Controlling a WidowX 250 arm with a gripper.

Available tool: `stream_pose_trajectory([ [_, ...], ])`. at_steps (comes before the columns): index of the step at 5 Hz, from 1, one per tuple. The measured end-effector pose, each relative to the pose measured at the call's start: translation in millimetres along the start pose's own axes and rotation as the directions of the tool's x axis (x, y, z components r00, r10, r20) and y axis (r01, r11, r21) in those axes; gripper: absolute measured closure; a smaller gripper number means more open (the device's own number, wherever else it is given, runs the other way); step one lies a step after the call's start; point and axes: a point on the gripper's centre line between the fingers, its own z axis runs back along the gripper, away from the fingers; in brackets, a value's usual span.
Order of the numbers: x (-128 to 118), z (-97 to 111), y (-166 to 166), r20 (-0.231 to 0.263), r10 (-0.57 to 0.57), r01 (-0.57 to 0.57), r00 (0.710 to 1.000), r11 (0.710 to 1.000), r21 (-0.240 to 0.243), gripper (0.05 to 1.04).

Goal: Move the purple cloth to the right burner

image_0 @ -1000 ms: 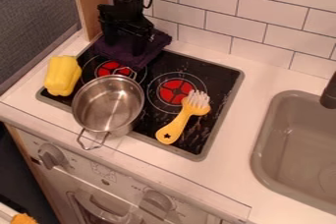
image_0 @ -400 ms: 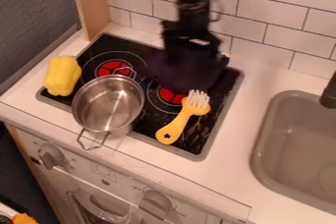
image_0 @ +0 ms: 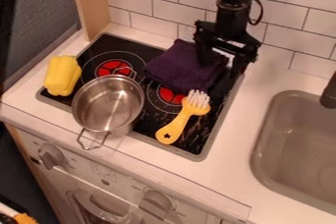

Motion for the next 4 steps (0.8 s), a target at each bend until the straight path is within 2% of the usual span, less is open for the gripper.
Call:
stream_pose_trajectory([
  [1, -11.8, 10.4, 2.4, 0.004, -0.003, 0.003, 1.000, 1.000, 0.017, 0.083],
  [2, -20.6, 56.3, 3.8, 0.089, -0.013, 0.011, 0.996, 1.000, 0.027, 0.083],
  [3, -36.0, 64.5, 3.8, 0.071, -0.037, 0.035, 0.997, 0.999, 0.020, 0.083],
  [4, -49.8, 60.2, 19.6, 0.010, -0.061, 0.061, 0.998, 0.998, 0.010, 0.083],
])
